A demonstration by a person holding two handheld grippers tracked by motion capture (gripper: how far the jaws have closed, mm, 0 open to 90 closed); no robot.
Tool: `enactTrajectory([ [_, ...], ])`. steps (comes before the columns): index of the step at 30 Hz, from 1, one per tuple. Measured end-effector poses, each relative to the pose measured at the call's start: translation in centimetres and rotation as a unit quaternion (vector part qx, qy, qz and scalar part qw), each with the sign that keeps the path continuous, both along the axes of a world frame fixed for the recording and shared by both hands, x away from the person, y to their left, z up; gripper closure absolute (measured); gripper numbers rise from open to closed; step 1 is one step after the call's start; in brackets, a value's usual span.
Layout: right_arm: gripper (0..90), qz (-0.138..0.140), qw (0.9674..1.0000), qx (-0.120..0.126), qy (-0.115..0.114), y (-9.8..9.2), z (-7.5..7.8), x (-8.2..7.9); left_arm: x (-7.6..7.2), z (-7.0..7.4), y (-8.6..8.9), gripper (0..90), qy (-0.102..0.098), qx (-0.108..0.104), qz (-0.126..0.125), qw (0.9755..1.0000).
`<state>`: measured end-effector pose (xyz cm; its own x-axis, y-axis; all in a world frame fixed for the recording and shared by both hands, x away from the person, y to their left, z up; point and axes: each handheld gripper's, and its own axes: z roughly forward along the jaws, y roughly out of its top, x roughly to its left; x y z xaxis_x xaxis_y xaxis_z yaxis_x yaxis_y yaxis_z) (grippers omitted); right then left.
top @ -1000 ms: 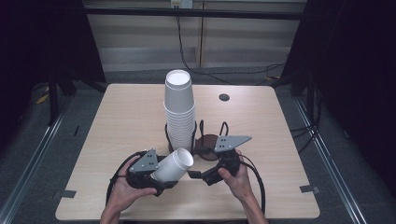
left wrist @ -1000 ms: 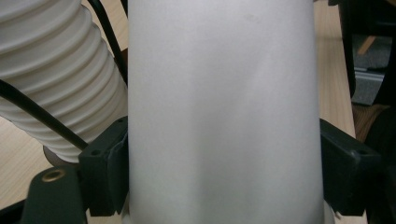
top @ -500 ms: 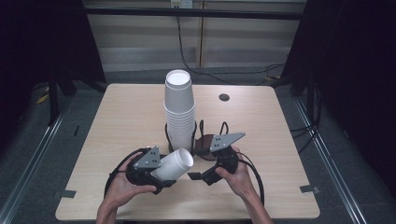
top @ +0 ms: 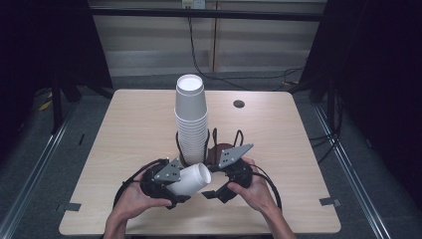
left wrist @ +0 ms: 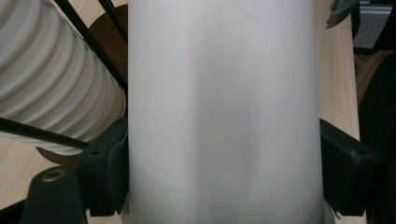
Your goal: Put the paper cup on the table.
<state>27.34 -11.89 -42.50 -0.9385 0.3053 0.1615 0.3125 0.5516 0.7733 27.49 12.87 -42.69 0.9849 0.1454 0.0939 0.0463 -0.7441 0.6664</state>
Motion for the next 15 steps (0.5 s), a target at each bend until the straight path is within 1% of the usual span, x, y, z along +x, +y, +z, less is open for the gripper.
enactTrajectory([
  [2, 13.3, 0.000, 1.0000, -0.006, 0.000, 0.1, 0.0, 0.1, 0.0, 0.0, -0.1, 18.0, 0.000, 0.004, 0.000, 1.0000],
  [5, 13.3, 0.005, 0.9998, -0.017, 0.002, 0.3, 0.0, 0.2, 0.1, 0.1, -0.1, 18.0, -0.004, 0.025, -0.005, 0.9997],
  [7, 13.3, 0.009, 0.9997, -0.021, 0.003, 0.4, 0.1, 0.3, 0.0, 0.1, -0.1, 18.0, -0.005, 0.029, -0.006, 0.9995],
  [9, 13.3, 0.017, 0.9994, -0.030, 0.010, 0.6, 0.1, 0.5, -0.1, 0.2, -0.1, 18.0, -0.007, 0.031, -0.002, 0.9995],
  [10, 13.3, 0.018, 0.9993, -0.033, 0.011, 0.8, 0.1, 0.5, -0.1, 0.2, -0.2, 18.0, -0.007, 0.033, -0.005, 0.9994],
  [11, 13.3, 0.025, 0.9989, -0.037, 0.015, 0.9, 0.1, 0.6, -0.1, 0.2, -0.2, 18.0, -0.008, 0.038, -0.009, 0.9992],
  [12, 13.5, 0.031, 0.9984, -0.043, 0.019, 1.0, 0.0, 0.6, -0.2, 0.2, -0.2, 17.9, -0.004, 0.038, -0.009, 0.9992],
  [13, 13.4, 0.030, 0.9982, -0.049, 0.019, 1.1, 0.0, 0.6, -0.2, 0.2, -0.3, 18.0, -0.002, 0.042, -0.012, 0.9990],
  [14, 13.4, 0.034, 0.9978, -0.055, 0.017, 1.3, -0.1, 0.6, -0.2, 0.1, -0.4, 18.0, -0.005, 0.047, -0.011, 0.9988],
  [15, 13.6, 0.037, 0.9972, -0.061, 0.020, 1.4, -0.1, 0.7, -0.2, 0.2, -0.5, 18.0, -0.007, 0.055, -0.013, 0.9984],
])
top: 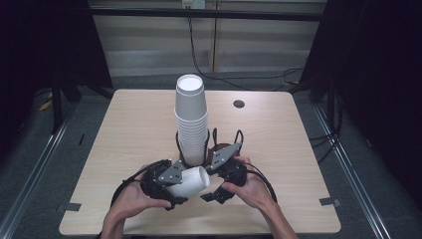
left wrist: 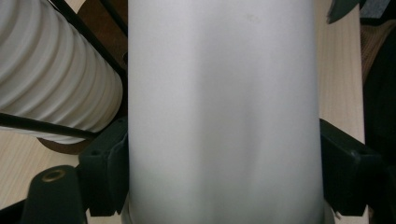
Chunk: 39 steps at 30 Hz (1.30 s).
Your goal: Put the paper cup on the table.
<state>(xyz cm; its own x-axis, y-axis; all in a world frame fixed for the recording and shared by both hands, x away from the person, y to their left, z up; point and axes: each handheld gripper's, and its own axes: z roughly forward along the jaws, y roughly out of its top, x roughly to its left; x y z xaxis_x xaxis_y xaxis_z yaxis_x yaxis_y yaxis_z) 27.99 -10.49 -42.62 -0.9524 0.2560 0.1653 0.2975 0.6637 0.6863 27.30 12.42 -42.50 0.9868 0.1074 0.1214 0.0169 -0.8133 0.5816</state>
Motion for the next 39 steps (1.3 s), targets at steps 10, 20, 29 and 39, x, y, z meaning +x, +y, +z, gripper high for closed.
enactTrajectory([
  [10, 20.3, 0.016, 0.9993, -0.027, 0.021, 0.8, 0.0, 0.5, -0.2, 0.0, -0.6, 18.0, 0.005, 0.018, -0.014, 0.9997],
  [20, 14.6, 0.027, 0.9979, -0.040, 0.042, 1.1, -0.1, 1.1, -0.4, -0.5, -1.4, 18.0, 0.004, 0.033, -0.016, 0.9993],
  [29, 20.6, 0.055, 0.9953, -0.050, 0.063, 1.9, -0.5, 1.6, -0.6, -0.5, -2.3, 18.0, 0.005, 0.046, -0.031, 0.9984],
  [39, 19.9, 0.064, 0.9933, -0.051, 0.081, 2.3, -0.3, 1.7, -1.0, -0.4, -2.5, 18.2, -0.004, 0.051, -0.037, 0.9980],
])
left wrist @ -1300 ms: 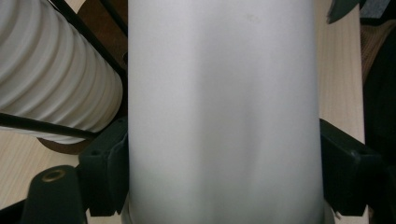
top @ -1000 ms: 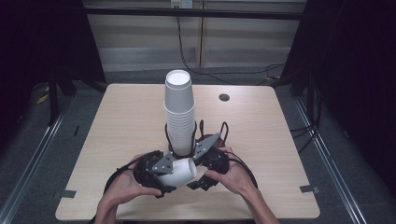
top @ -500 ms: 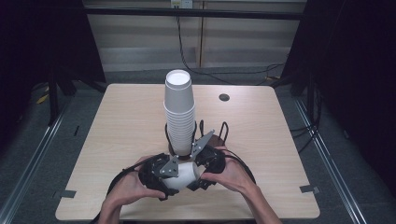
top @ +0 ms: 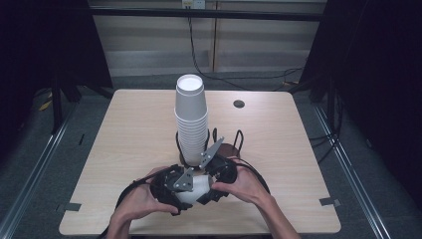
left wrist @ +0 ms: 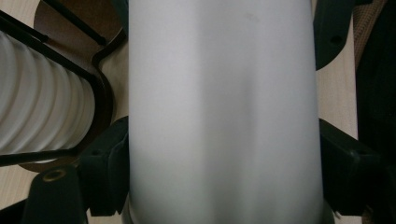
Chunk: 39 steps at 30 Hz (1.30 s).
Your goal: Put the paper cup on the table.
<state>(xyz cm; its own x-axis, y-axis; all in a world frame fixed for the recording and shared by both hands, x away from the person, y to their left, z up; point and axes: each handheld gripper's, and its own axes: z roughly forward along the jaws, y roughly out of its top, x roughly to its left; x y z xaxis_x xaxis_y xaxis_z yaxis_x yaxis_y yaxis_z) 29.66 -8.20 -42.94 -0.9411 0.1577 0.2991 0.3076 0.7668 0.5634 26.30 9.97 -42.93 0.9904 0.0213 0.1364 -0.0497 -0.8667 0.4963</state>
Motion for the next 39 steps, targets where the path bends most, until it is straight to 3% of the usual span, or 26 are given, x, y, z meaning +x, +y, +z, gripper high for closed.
enactTrajectory([
  [7, 19.9, 0.008, 0.9999, 0.007, 0.002, 0.3, -0.2, 0.1, 0.0, 0.0, 0.0, 18.2, 0.005, 0.004, -0.006, 1.0000],
  [13, 19.5, 0.011, 0.9999, 0.010, 0.000, 0.4, -0.1, 0.1, 0.1, 0.1, 0.0, 18.2, -0.006, 0.011, -0.015, 0.9998],
  [15, 20.3, 0.010, 0.9999, 0.007, 0.002, 0.4, -0.1, 0.1, -0.1, -0.1, 0.0, 18.2, 0.004, -0.002, -0.008, 1.0000],
  [22, 21.5, 0.011, 0.9999, 0.000, 0.010, 0.5, -0.3, 0.1, -0.1, -0.5, 0.3, 16.5, 0.009, -0.015, -0.011, 0.9998],
  [27, 21.8, 0.011, 0.9998, 0.013, 0.005, 0.4, -0.1, 0.1, 0.0, -0.3, 0.8, 14.8, 0.006, -0.035, -0.012, 0.9993],
  [32, 21.9, 0.007, 0.9999, 0.008, 0.005, 0.4, 0.2, 0.0, 0.0, -0.3, 1.1, 14.0, 0.005, -0.052, -0.011, 0.9986],
  [36, 21.9, 0.007, 0.9999, 0.011, 0.004, 0.5, 0.3, 0.0, 0.1, -0.2, 1.6, 14.2, 0.006, -0.080, -0.005, 0.9968],
  [39, 21.9, 0.002, 1.0000, 0.002, 0.009, 0.5, 0.4, -0.1, 0.1, -0.1, 1.7, 14.1, 0.001, -0.084, -0.007, 0.9965],
])
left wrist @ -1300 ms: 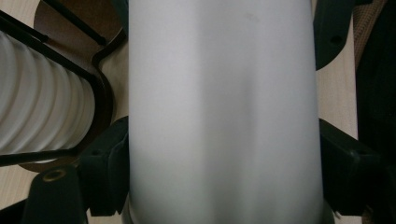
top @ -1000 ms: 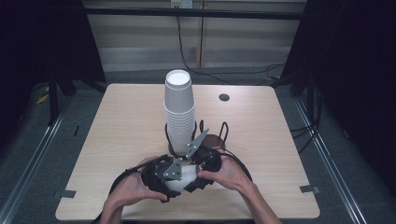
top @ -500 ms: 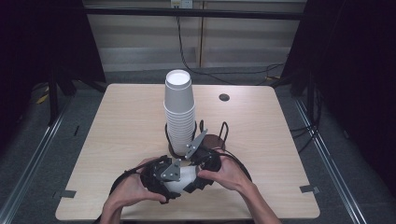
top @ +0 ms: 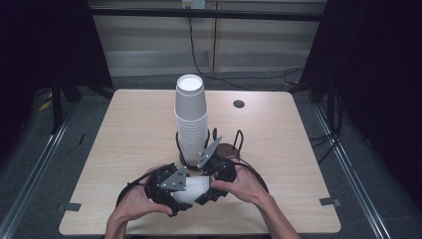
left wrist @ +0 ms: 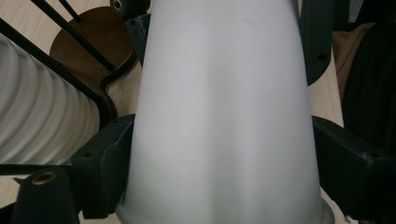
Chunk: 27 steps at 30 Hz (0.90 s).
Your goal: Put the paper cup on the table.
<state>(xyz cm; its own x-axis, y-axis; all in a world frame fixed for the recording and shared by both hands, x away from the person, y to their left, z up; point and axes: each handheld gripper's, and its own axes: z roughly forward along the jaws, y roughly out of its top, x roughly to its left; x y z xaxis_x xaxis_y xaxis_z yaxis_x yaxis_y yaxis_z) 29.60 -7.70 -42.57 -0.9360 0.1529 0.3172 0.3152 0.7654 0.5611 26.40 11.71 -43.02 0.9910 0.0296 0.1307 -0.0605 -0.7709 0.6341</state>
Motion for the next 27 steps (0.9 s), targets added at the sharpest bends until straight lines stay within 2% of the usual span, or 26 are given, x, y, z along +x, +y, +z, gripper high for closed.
enactTrajectory([
  [3, 21.9, -0.001, 1.0000, 0.002, -0.002, 0.1, -0.1, 0.0, 0.1, 0.3, 0.3, 14.6, -0.001, -0.008, -0.001, 1.0000],
  [5, 21.9, -0.001, 1.0000, 0.005, -0.003, 0.0, -0.1, 0.1, 0.0, 0.4, 0.5, 13.9, -0.009, -0.016, 0.004, 0.9998],
  [10, 22.0, -0.002, 1.0000, 0.004, -0.006, -0.1, -0.1, 0.1, 0.2, 0.8, 1.3, 15.2, 0.001, -0.048, 0.004, 0.9988],
  [13, 21.9, -0.009, 0.9999, 0.001, -0.005, -0.4, -0.2, 0.2, 0.2, 1.1, 2.0, 15.5, 0.002, -0.078, 0.013, 0.9969],
  [14, 21.9, -0.009, 0.9999, 0.005, -0.005, -0.4, -0.2, 0.2, 0.3, 1.2, 2.2, 15.6, 0.003, -0.090, 0.018, 0.9957],
  [19, 21.9, -0.013, 0.9998, 0.014, -0.006, -0.8, -0.4, 0.2, 0.5, 1.7, 3.3, 15.6, -0.004, -0.127, 0.043, 0.9910],
  [24, 21.9, -0.024, 0.9996, 0.017, -0.005, -1.1, -0.4, 0.2, 0.7, 2.0, 4.5, 15.7, -0.016, -0.164, 0.072, 0.9837],
  [27, 21.9, -0.029, 0.9994, 0.016, -0.007, -1.3, -0.5, 0.2, 0.7, 2.1, 5.5, 15.7, -0.010, -0.194, 0.084, 0.9773],
])
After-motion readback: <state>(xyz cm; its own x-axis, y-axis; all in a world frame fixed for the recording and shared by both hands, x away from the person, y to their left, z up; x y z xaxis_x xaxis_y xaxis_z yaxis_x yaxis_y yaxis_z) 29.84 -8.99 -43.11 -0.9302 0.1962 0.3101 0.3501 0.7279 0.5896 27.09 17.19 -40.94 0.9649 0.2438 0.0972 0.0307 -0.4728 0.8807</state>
